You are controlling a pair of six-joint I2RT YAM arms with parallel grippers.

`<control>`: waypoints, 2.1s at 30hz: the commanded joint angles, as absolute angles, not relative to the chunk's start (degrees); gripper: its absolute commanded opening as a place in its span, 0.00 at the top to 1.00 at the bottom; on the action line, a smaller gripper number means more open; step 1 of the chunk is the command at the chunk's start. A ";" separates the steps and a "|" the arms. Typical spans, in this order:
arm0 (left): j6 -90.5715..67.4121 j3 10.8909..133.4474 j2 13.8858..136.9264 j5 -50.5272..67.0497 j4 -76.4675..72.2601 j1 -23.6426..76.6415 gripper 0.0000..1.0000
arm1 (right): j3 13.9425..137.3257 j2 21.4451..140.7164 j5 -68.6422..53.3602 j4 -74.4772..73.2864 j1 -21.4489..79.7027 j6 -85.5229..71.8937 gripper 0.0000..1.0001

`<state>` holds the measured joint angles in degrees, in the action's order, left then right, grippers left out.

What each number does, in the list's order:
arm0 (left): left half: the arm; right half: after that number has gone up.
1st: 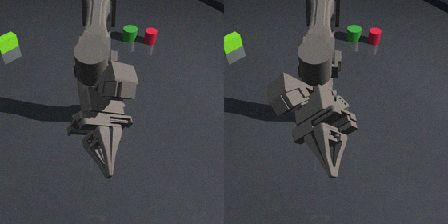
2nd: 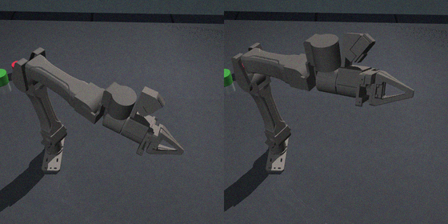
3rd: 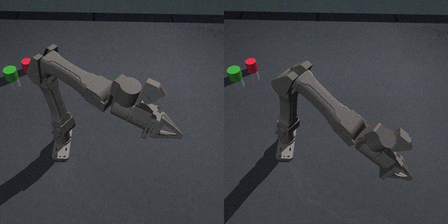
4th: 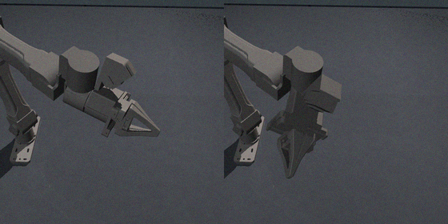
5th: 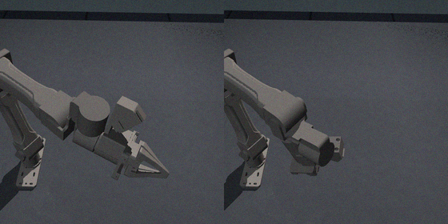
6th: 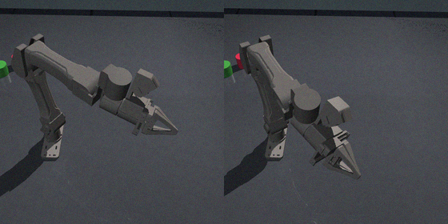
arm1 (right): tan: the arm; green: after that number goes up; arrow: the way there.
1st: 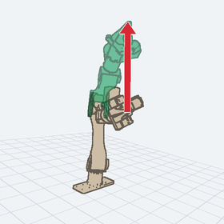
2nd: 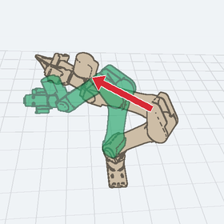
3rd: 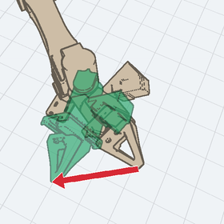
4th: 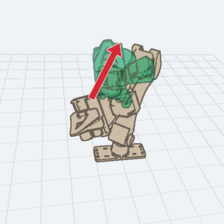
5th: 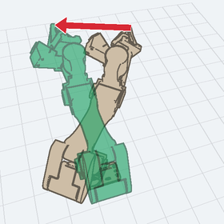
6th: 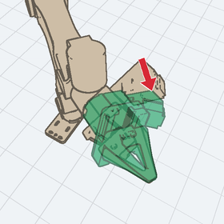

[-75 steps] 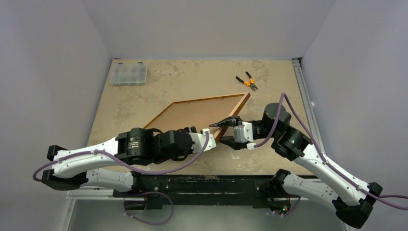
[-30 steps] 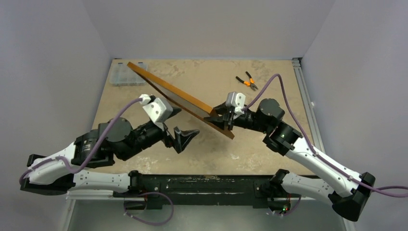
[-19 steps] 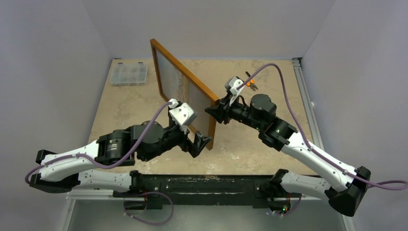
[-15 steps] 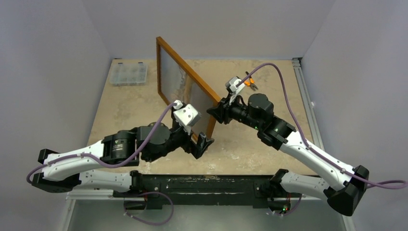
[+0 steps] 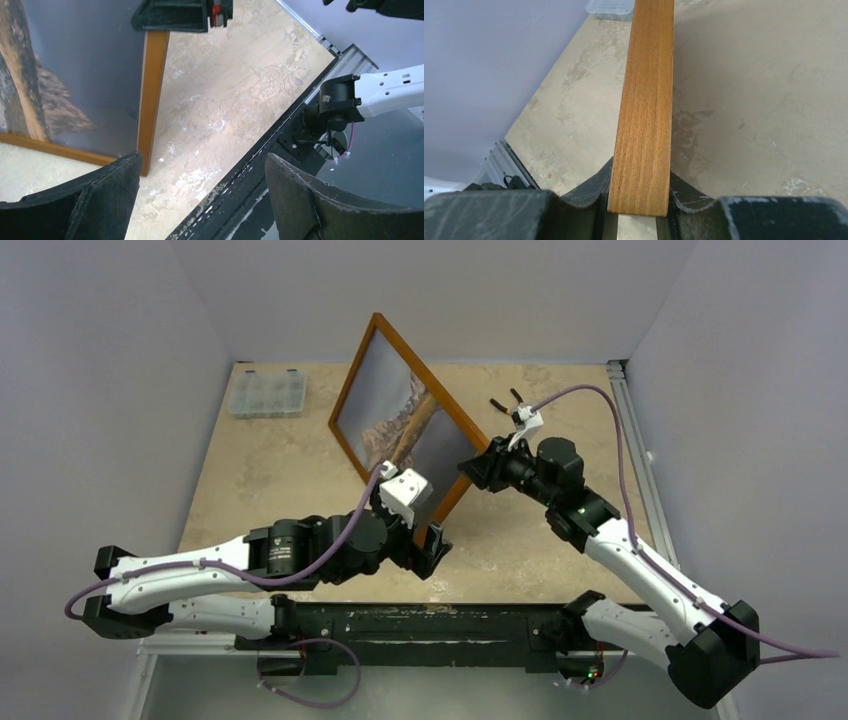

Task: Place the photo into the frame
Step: Turn over the photo frame at the center of the board.

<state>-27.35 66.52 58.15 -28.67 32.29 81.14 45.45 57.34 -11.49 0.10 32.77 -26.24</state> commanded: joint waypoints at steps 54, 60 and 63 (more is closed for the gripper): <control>-43.47 55.54 76.15 -15.03 28.94 66.75 0.12 | 21.09 79.95 -23.64 9.15 10.52 -37.88 0.41; -47.35 47.95 72.29 -9.68 24.18 60.20 0.12 | 20.15 78.83 -24.09 9.05 10.36 -38.34 0.31; -48.68 44.30 69.31 -7.15 22.16 57.03 0.12 | 19.96 77.04 -23.53 8.01 10.33 -38.28 0.28</control>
